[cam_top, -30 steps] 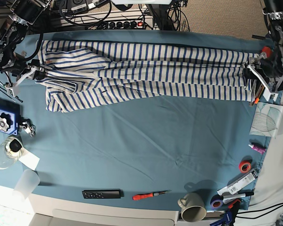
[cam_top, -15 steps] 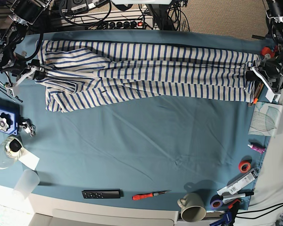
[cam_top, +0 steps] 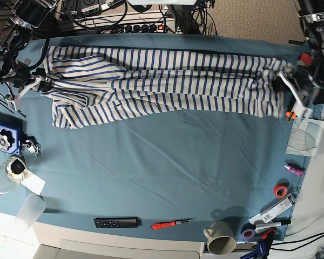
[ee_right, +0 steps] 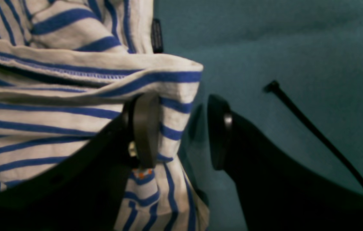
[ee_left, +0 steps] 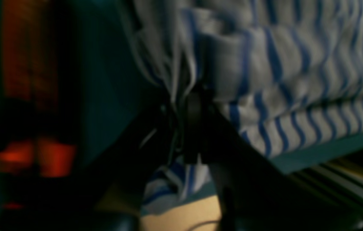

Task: Fold the T-shirt properly
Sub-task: 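Lift the strip end with the left gripper and fold it toward the right gripper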

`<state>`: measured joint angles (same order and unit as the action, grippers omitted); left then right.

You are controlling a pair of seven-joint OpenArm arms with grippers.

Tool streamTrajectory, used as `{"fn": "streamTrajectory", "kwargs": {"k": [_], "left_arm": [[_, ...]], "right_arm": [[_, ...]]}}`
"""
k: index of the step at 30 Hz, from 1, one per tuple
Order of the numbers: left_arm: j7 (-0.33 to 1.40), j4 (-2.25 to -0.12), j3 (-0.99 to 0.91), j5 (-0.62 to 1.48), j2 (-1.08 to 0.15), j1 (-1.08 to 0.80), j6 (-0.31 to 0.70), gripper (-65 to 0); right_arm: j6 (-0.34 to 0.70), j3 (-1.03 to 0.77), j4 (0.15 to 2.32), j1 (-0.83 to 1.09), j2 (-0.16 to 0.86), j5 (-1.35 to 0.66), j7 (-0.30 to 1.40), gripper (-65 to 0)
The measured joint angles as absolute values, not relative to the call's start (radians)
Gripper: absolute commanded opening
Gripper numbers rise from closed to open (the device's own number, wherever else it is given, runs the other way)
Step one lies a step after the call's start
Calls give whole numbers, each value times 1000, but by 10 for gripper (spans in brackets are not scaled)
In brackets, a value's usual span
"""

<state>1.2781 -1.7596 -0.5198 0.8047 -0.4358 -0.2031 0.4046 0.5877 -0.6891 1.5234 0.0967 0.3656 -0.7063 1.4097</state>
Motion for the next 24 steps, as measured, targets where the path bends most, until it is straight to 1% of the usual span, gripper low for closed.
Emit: {"fn": "streamTrajectory", "kwargs": {"k": [5, 10, 14, 20, 24], "left_arm": [[1279, -1811, -552, 814, -433, -202, 409, -650], [1310, -1863, -553, 949, -432, -207, 490, -650], [1322, -1929, -553, 1016, -427, -216, 524, -650], [1301, -2028, -543, 1054, -358, -246, 548, -650], [1301, -2046, -437, 1056, -307, -255, 548, -650]], "right_arm": [[588, -689, 1523, 97, 366, -706, 1409, -402], [588, -689, 1523, 97, 366, -706, 1409, -402], [588, -689, 1523, 97, 366, -706, 1409, -402], [588, -689, 1523, 97, 366, -706, 1409, -402], [588, -689, 1523, 94, 366, -706, 1410, -402]]}}
